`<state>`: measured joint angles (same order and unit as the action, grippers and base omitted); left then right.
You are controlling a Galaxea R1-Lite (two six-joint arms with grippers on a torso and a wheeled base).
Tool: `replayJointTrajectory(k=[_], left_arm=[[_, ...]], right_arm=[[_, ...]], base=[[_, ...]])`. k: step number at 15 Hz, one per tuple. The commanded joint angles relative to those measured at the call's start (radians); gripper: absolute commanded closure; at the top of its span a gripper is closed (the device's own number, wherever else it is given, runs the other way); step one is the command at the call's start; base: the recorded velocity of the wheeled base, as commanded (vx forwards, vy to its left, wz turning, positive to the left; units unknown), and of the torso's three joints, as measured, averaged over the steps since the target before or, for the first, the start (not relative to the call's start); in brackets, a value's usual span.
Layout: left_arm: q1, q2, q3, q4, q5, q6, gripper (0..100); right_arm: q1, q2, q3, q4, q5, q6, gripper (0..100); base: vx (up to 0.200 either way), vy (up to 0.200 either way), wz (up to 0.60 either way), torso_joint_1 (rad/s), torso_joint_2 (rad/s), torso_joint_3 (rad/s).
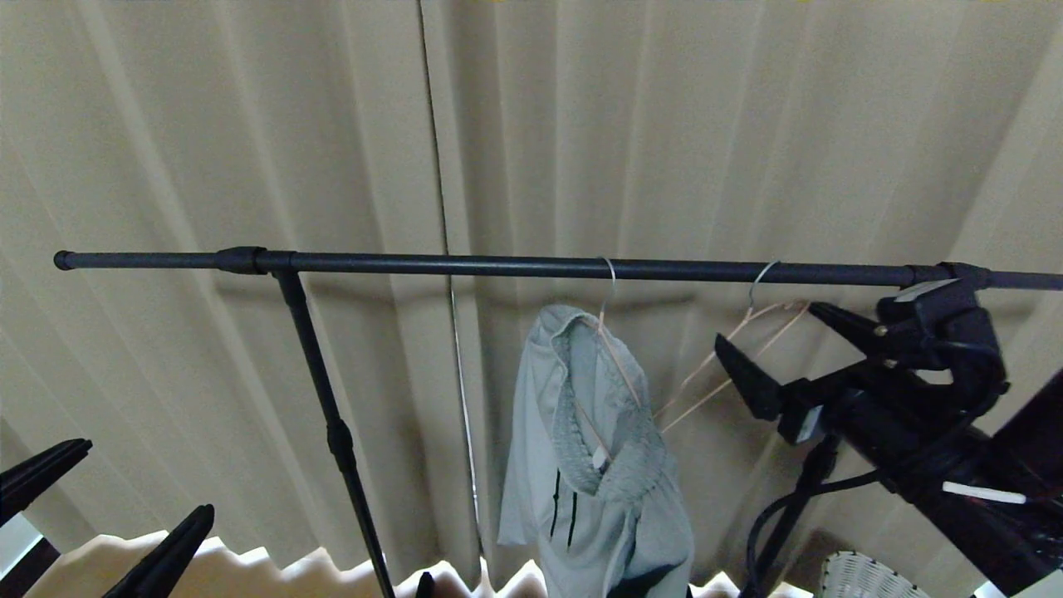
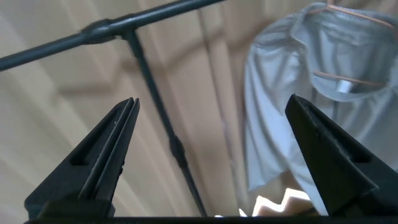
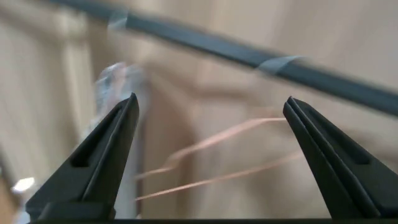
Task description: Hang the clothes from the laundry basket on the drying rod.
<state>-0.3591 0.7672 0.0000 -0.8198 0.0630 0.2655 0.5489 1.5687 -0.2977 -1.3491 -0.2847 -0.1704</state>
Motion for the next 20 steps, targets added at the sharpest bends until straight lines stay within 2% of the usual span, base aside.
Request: replayJointTrajectory(k=[1,3,5,7,8,9,10,11,13,14,15,17,19,20], left_arm=[[0.032,-0.034,0.000,0.005,0.003,0.000,0],[0.095,-0.083,0.000,0.073,0.003,-0.002,0],[0.164,-0.213,0.000,0.234,0.003,-0.006,0],[0.184,-0.352,0.000,0.384,0.006,-0.026,0],[0.187,-0.427,0.000,0.462,0.006,-0.035,0],[0.187,-0.460,0.000,0.499,0.008,-0.037,0],[0.189,-0.539,0.000,0.585,0.015,-0.039,0],[0.189,-0.583,0.000,0.637,0.029,-0.037,0],[0.195,-0.641,0.000,0.717,0.075,-0.039,0],[0.212,-0.660,-0.005,0.768,0.153,-0.049,0],[0.223,-0.661,-0.009,0.774,0.181,-0.077,0],[0.315,-0.664,-0.012,0.781,0.198,-0.095,0],[0.421,-0.669,-0.011,0.781,0.204,-0.100,0],[0.424,-0.671,0.000,0.772,0.225,-0.108,0]], right_arm=[[-0.096,-0.147,0.064,0.005,0.001,0.000,0],[-0.161,-0.226,0.123,0.045,-0.001,-0.001,0],[-0.205,-0.326,0.206,0.127,-0.002,0.000,0],[-0.262,-0.383,0.261,0.199,-0.008,0.000,0],[-0.316,-0.407,0.284,0.245,-0.008,0.002,0],[-0.348,-0.415,0.292,0.271,-0.008,0.002,0],[-0.442,-0.437,0.298,0.351,-0.008,0.012,0],[-0.500,-0.460,0.298,0.409,-0.008,0.014,0],[-0.557,-0.512,0.298,0.496,-0.008,0.020,0],[-0.583,-0.581,0.298,0.599,-0.008,0.052,0],[-0.583,-0.621,0.298,0.656,-0.008,0.074,0],[-0.584,-0.747,0.298,0.814,-0.008,0.129,0],[-0.586,-0.889,0.298,0.947,-0.008,0.138,0],[-0.590,-0.980,0.298,1.027,-0.008,0.138,0]], base=[[0.000,0.000,0.00,0.000,0.00,0.000],[0.000,0.000,0.00,0.000,0.00,0.000],[0.000,0.000,0.00,0.000,0.00,0.000],[0.000,0.000,0.00,0.000,0.00,0.000],[0.000,0.000,0.00,0.000,0.00,0.000],[0.000,0.000,0.00,0.000,0.00,0.000],[0.000,0.000,0.00,0.000,0.00,0.000],[0.000,0.000,0.00,0.000,0.00,0.000],[0.000,0.000,0.00,0.000,0.00,0.000],[0.000,0.000,0.00,0.000,0.00,0.000],[0.000,0.000,0.00,0.000,0.00,0.000],[0.000,0.000,0.00,0.000,0.00,0.000],[0.000,0.000,0.00,0.000,0.00,0.000],[0.000,0.000,0.00,0.000,0.00,0.000]])
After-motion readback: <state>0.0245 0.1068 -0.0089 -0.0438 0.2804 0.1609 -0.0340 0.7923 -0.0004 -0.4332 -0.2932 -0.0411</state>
